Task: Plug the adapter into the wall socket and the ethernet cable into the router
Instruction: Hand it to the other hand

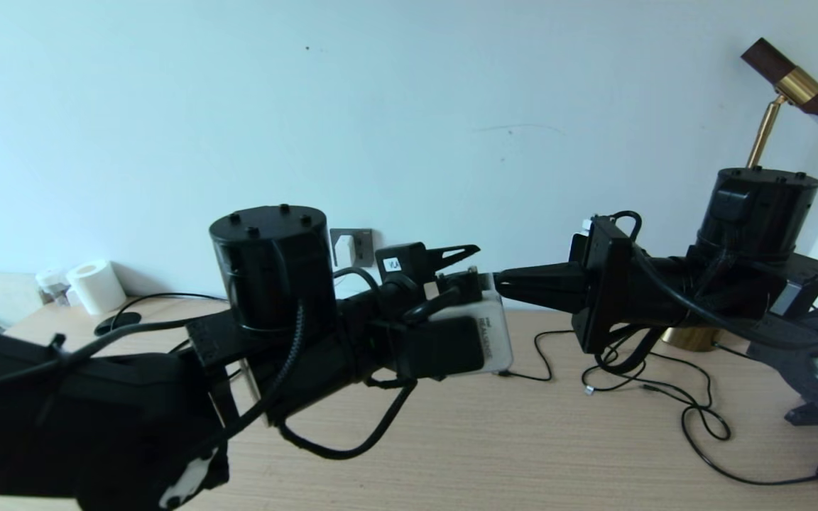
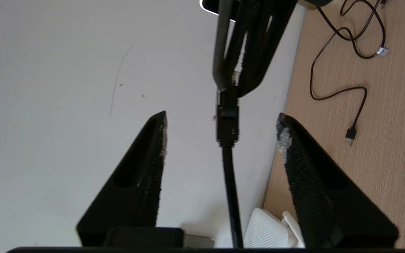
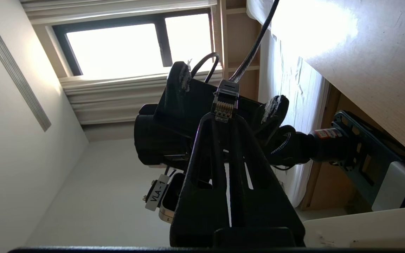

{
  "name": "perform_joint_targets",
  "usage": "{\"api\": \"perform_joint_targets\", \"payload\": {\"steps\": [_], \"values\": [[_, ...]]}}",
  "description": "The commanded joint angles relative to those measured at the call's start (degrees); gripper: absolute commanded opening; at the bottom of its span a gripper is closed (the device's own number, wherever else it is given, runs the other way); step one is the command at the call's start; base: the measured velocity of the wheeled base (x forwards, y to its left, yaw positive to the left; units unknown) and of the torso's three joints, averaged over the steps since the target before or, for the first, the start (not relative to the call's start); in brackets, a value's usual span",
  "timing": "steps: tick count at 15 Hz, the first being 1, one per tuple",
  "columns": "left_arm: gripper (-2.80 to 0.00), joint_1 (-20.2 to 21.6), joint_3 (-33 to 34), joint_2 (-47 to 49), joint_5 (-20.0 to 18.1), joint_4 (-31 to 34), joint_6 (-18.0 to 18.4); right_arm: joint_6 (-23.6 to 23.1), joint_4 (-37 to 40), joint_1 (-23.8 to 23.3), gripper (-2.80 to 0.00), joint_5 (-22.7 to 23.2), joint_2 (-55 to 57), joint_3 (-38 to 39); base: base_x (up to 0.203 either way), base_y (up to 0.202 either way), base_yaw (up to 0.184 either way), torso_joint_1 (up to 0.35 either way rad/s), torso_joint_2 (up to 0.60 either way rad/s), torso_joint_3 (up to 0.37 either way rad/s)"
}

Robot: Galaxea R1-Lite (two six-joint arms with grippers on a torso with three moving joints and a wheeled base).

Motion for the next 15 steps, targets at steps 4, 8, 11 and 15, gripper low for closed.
{"api": "perform_joint_targets", "payload": {"steps": [4, 8, 11, 15], "values": [[0.00, 0.5, 4.4, -5.5, -3.2, -0.1, 1.0, 3.1, -0.2, -0.1, -2.80, 2.2, -0.8, -0.1, 0.000, 0.000, 0.000, 0.000, 0.00, 0.000], [0.00, 0.5, 7.6, -6.8, -7.8, -2.7, 1.3, 3.1, -0.2, -0.9, -2.80, 5.1, -2.6, 1.3, 0.000, 0.000, 0.000, 0.000, 0.00, 0.000], [0.00, 0.6, 7.4, -6.1, -7.6, -4.1, 1.6, 3.0, -0.3, -1.0, -2.80, 6.0, -2.9, 2.3, 0.000, 0.000, 0.000, 0.000, 0.00, 0.000], [0.00, 0.7, 7.4, -6.8, -7.8, -4.2, 1.5, 3.1, -0.3, -0.7, -2.80, 8.0, -3.3, 1.6, 0.000, 0.000, 0.000, 0.000, 0.00, 0.000]]}}
